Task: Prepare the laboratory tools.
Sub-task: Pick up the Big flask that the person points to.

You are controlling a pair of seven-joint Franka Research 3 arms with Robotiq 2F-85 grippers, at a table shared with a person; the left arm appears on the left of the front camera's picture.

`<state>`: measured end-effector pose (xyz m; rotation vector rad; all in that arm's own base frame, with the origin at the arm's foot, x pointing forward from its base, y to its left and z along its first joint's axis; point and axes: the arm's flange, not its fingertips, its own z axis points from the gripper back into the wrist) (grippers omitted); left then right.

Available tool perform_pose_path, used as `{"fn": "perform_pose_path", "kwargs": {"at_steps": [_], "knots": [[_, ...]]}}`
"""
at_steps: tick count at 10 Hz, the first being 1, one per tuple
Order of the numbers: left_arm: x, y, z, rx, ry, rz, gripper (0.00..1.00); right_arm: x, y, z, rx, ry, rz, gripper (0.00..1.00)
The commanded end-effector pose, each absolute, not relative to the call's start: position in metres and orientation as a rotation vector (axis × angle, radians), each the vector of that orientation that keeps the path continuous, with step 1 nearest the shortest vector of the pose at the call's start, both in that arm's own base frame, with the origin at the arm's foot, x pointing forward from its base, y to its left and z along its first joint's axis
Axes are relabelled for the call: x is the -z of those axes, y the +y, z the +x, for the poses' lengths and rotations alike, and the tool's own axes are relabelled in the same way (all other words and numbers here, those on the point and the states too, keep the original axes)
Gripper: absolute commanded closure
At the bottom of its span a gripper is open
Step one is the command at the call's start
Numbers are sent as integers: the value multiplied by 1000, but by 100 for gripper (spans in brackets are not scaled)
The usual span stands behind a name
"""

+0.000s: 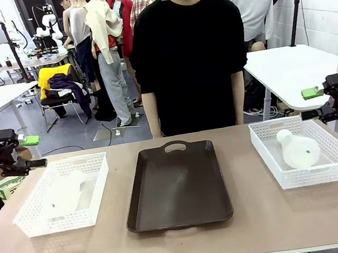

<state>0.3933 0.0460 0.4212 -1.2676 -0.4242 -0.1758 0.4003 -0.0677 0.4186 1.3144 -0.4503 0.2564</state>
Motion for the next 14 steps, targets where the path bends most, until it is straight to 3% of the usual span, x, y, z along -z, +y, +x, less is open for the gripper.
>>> {"fn": "perform_pose_path", "kwargs": {"at_steps": [1, 14], "knots": [[-424, 47, 400, 242, -443, -1264, 0, -424, -63, 409, -304, -453, 1302, 0], [-418, 43, 397, 228, -400, -1271, 0, -419, -60, 406, -290, -423, 1300, 0]]}}
